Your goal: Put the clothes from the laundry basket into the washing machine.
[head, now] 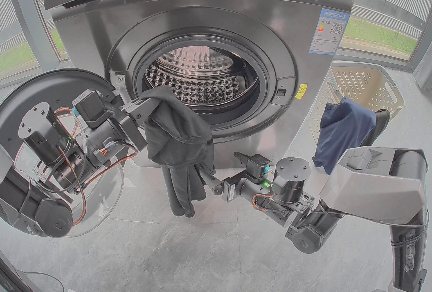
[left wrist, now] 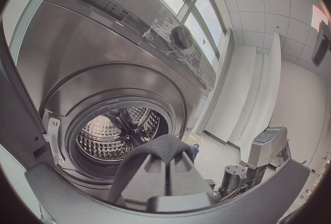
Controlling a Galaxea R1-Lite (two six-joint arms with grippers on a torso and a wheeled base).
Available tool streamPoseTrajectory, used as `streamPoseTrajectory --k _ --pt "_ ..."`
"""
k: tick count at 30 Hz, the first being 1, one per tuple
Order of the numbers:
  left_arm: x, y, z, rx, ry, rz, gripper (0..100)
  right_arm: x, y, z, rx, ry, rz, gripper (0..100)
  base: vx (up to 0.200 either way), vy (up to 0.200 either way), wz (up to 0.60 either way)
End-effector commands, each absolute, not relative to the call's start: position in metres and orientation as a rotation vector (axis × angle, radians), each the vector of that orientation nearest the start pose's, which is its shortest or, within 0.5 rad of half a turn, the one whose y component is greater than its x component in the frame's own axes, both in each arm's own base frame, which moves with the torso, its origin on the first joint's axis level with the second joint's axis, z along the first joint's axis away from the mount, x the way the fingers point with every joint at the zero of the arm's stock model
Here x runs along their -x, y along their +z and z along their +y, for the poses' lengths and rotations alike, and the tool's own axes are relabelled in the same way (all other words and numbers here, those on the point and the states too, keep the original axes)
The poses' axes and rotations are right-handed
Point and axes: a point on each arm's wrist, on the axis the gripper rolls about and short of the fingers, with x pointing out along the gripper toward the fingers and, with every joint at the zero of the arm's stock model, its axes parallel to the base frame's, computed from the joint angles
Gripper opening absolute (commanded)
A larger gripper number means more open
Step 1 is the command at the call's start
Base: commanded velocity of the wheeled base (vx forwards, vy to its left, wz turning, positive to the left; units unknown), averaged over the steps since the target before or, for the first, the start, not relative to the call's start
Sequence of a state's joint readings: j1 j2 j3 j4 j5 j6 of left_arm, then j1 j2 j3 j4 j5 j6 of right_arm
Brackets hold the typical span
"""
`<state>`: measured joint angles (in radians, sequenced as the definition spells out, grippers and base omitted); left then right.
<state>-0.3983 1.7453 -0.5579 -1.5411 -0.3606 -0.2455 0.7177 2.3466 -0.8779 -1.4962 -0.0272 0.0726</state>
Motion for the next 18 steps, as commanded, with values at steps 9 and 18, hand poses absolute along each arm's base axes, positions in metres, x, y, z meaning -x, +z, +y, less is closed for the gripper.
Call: streamPoseTrajectory --k 9,18 --pt "-0.256 0.197 -0.117 0.24 -0.794 -0.27 0 -0.359 0.018 0.279 -0.059 0.659 -0.047 100 0.0 0.0 0.0" --pt "-0.255 0.197 -0.116 0.239 -0.794 -0.268 0 -0.376 0.029 0.285 -0.08 0.658 -0.133 0 0.0 0.0 0.0"
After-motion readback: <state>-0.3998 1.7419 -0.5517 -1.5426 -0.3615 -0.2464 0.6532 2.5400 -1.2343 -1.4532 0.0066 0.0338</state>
